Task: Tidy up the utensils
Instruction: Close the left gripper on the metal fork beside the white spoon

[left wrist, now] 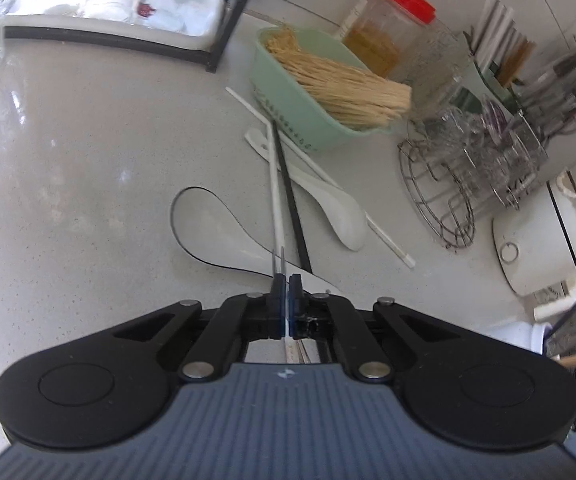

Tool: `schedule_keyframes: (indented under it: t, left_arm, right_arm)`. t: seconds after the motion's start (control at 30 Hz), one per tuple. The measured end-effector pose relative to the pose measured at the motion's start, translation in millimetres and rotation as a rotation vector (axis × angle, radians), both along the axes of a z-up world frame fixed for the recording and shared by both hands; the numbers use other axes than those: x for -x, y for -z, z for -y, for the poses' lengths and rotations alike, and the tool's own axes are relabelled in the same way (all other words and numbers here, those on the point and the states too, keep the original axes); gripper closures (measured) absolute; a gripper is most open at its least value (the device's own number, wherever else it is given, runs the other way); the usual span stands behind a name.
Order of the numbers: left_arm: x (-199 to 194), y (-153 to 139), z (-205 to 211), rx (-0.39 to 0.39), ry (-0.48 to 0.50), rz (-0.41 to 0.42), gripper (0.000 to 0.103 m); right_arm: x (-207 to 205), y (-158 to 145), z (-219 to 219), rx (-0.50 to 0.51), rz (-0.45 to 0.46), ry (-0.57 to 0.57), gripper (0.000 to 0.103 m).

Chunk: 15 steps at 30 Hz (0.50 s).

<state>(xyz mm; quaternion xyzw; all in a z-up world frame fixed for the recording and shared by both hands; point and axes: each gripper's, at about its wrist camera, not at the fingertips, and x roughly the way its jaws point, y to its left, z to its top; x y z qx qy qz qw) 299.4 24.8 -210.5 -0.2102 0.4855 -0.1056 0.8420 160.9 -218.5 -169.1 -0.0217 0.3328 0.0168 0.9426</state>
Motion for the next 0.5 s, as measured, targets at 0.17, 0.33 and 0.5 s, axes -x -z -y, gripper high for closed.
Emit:
schedule_keyframes:
  t: [0.17,0.33,0.5]
  left_arm:
    - [-5.9,8.7,-6.8,0.031,-0.023,-0.036,0.090]
    - [-12.1,11.0,-2.0,0.012,-0.018,-0.022,0.073]
    - [-17.9,15.0,9.3,-0.025,-0.001,-0.025,0.073]
  right_arm:
    - [-0.5,0.4,0.8,0.001,0.006,-0.017,0.012]
    - [-0.5,1.5,1.6,0.003,0.009,-0.027,0.012]
    - [-1.1,1.3,1.7,0.004,0.008,-0.034,0.012]
